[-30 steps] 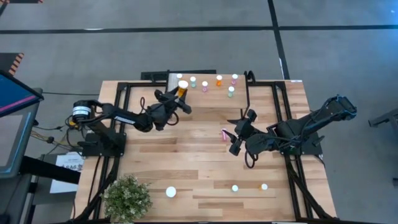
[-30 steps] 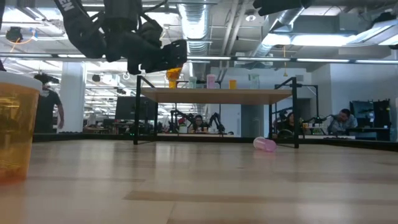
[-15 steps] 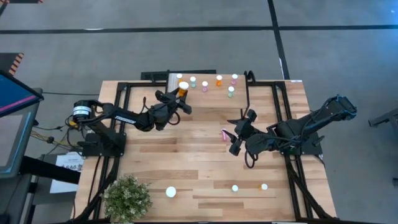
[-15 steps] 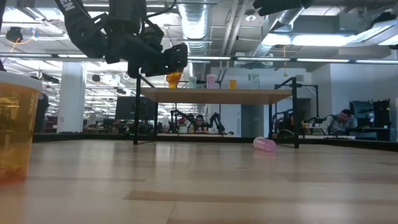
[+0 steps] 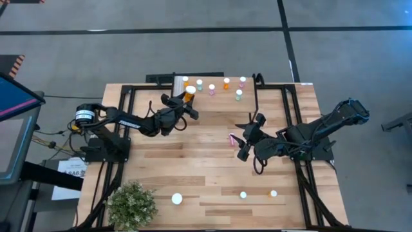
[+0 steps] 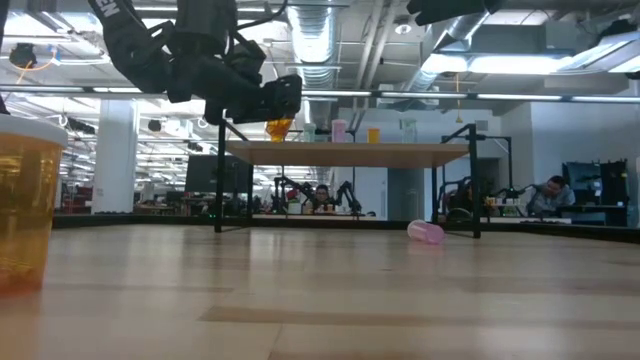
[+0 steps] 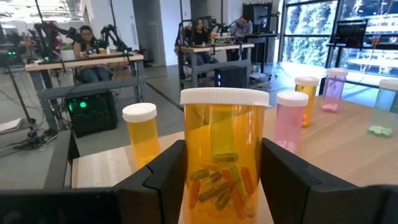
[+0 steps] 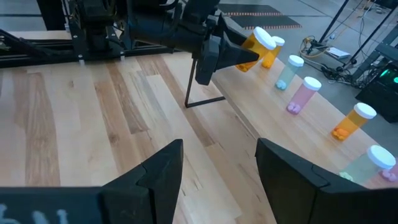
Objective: Pick and place medicine bottles onto shelf by color
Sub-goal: Adjust the big orange pill bottle on the shelf
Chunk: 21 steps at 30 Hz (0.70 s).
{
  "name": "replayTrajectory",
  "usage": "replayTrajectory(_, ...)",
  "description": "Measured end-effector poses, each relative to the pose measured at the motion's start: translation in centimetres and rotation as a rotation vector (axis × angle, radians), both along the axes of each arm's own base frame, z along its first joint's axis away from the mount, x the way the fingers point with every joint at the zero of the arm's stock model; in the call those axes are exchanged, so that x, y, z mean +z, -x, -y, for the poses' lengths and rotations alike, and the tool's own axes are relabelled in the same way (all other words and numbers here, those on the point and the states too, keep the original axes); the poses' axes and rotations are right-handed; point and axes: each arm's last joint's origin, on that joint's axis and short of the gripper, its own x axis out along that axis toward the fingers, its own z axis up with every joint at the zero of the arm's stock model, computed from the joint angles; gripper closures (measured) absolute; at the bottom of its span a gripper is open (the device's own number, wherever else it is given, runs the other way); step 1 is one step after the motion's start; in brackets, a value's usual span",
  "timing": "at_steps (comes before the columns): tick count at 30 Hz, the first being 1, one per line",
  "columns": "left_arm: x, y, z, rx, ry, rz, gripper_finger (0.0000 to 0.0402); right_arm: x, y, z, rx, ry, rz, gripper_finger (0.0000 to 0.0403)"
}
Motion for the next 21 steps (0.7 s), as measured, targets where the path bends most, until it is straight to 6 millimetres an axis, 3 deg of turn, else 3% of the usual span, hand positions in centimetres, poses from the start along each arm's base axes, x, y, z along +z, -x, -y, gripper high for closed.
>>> replayTrajectory(13, -0.18, 0.00, 0.07, -0.001, 0.000, -0.025, 0.0191, 0.00, 0.00, 0.00, 0.001, 0.000, -0.001, 0.0179)
replayTrajectory(21, -0.31, -0.08, 0.86, 0.008, -0.017, -0.062, 0.0185, -0.01, 0.00, 0.00, 0.001, 0.000, -0.001, 0.0179)
